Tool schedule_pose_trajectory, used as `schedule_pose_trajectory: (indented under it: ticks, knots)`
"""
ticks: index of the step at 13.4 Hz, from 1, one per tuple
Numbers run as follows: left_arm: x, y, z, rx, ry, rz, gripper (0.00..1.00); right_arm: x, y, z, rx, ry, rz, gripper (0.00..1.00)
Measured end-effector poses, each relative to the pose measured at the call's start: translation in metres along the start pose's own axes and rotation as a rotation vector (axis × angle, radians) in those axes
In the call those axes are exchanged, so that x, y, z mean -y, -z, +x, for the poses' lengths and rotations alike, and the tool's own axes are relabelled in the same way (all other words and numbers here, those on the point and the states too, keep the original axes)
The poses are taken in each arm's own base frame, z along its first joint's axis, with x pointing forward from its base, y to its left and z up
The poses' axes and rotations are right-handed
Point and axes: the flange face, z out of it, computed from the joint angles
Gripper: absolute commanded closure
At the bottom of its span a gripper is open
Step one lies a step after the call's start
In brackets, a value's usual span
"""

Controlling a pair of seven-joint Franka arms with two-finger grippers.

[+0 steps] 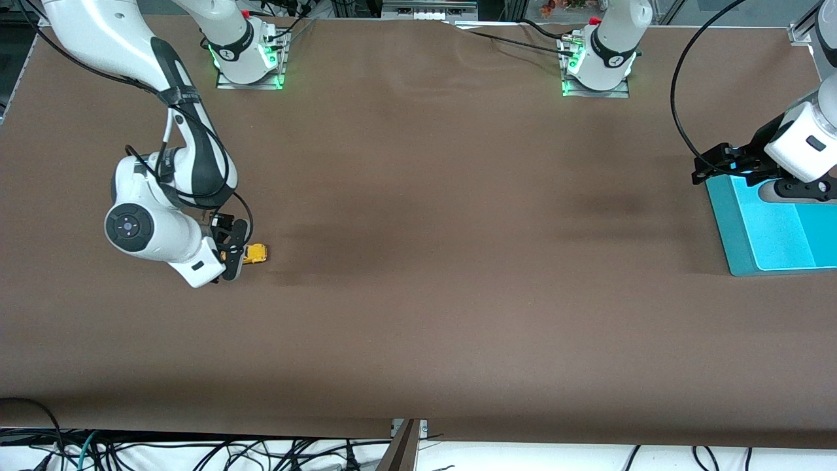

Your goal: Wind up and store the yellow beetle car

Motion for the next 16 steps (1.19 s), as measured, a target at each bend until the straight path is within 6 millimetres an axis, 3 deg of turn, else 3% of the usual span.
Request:
schedule_pose_trajectory:
  ticks: [5,9,10,11,13,16]
  knots:
    - [0.000,0.000,0.000,0.000,0.001,0.000,0.00,0.012,-0.045,-0.014,-0.020,0.140,-0.073,0.01]
    - [0.001,0.000,0.000,0.000,0.002,0.000,0.00,0.016,-0.060,-0.028,-0.025,0.194,-0.104,0.03]
    - [0.001,0.000,0.000,0.000,0.002,0.000,0.00,0.016,-0.062,-0.029,-0.025,0.200,-0.108,0.14]
    - [0.001,0.000,0.000,0.000,0.002,0.000,0.00,0.016,-0.062,-0.029,-0.025,0.209,-0.113,0.36]
    - [0.001,0.000,0.000,0.000,0.003,0.000,0.00,0.016,-0.062,-0.029,-0.025,0.244,-0.126,0.70]
    - [0.002,0.000,0.000,0.000,0.003,0.000,0.00,0.016,-0.062,-0.029,-0.024,0.267,-0.131,0.84]
